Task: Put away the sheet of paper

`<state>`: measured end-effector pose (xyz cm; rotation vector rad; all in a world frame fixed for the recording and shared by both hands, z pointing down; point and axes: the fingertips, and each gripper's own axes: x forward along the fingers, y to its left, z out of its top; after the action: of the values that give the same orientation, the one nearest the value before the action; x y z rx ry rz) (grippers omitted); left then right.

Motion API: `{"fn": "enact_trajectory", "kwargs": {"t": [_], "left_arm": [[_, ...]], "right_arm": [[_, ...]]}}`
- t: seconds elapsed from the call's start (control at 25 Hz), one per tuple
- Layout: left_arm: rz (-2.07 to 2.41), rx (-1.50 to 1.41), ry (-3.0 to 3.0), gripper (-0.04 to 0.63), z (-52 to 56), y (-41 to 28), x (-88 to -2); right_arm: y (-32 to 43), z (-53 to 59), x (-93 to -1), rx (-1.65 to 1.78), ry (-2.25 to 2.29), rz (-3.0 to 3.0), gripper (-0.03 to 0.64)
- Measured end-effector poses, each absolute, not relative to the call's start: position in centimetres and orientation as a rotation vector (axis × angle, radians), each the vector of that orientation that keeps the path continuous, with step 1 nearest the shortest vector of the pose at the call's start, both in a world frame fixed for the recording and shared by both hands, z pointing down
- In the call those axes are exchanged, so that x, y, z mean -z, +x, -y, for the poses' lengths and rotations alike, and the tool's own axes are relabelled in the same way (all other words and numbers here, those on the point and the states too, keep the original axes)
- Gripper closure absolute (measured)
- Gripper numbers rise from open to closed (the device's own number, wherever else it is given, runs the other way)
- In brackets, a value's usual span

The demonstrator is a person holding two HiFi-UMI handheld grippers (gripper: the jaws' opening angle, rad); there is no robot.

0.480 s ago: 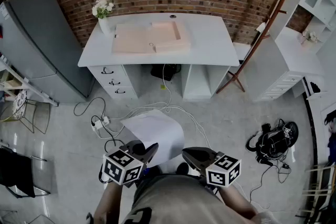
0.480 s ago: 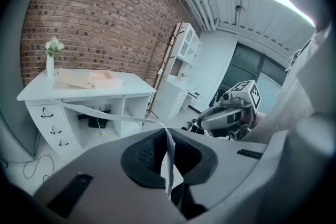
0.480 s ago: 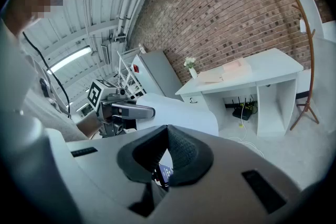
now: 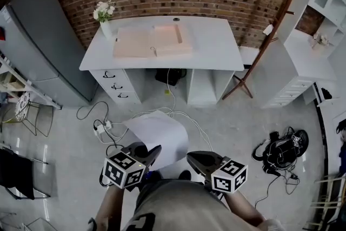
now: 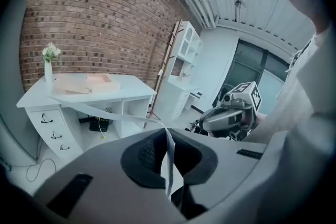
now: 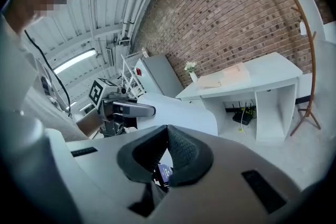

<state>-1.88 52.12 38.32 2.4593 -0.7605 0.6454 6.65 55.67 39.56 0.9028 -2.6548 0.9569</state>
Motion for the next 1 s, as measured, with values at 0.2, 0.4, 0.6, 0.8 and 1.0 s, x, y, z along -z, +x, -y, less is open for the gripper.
{"fn": "enact_trajectory", "kwargs": {"t": [0.2,0.4,0.6,0.8,1.0], "left_arm": [[0.782,-0.656,2.447,0.580,-51.8,-0.7,-38.4],[0.819,-0.655,2.441,0.581,-51.2,-0.5,-38.0],[0.844,-0.663,2.417,0.581,-50.8,-0.2,-37.9],[0.873,-0.664,2.403,0.581,-50.5,-0.3,-37.4],[0.945,-0.636,2.366,0.581,-49.5,-2.5,-36.6]], "right_arm": [[7.9,-55.7,-39.8,-0.930,0.871,2.643,0.594],[8.9,-55.6,-40.0,-0.912,0.849,2.641,0.594],[9.6,-55.7,-40.3,-0.922,0.817,2.631,0.594],[9.9,-55.8,-40.6,-0.957,0.777,2.624,0.594],[8.4,-55.8,-39.7,-0.848,0.659,2.634,0.594]]}}
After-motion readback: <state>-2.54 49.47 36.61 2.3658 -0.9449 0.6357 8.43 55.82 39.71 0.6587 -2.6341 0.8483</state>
